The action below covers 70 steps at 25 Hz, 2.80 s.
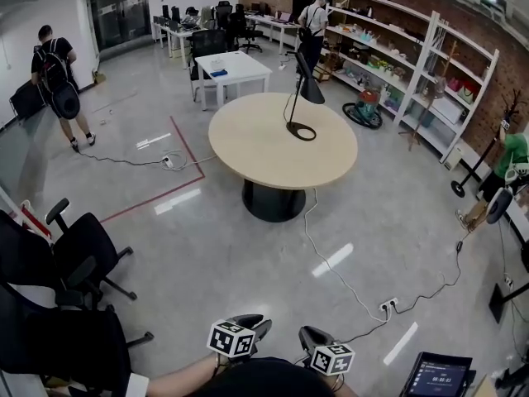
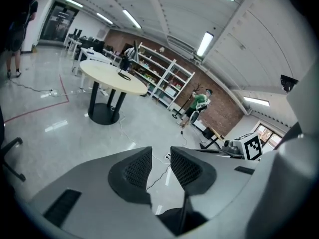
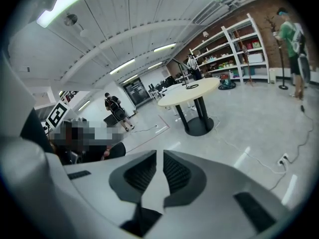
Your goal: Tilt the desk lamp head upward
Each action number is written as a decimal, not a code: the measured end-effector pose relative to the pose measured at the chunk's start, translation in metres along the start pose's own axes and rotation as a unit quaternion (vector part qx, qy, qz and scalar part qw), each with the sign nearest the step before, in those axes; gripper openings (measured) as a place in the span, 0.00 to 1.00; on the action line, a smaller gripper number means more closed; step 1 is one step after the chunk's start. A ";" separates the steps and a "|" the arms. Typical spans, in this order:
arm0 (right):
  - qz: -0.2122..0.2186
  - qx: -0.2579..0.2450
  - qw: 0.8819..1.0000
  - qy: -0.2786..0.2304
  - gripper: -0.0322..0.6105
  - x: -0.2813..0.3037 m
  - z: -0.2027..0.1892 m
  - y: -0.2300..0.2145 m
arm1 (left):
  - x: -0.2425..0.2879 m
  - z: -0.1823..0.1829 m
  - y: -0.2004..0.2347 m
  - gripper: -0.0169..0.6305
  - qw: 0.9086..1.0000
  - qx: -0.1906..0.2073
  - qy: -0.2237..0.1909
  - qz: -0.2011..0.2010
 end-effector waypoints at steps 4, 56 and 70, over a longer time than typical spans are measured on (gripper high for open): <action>0.007 -0.017 1.000 0.008 0.12 0.024 0.011 0.027 | -0.015 0.011 0.032 0.22 1.000 -0.018 -0.010 0.000; 0.101 -0.015 0.994 0.048 0.12 0.234 0.219 -0.081 | 0.110 0.204 0.156 0.22 0.989 -0.068 -0.046 0.124; 0.066 0.032 0.997 0.030 0.12 0.249 0.244 -0.133 | 0.168 0.242 0.160 0.22 0.995 -0.029 0.005 0.098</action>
Point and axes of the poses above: the fingertips, and each gripper's own axes: x forward along the fingers, y to its left, z out of its top, the point moved 1 cm from there along -x, backward along the fingers, and after that the axes turned 9 degrees about -z, right-handed, at the moved point
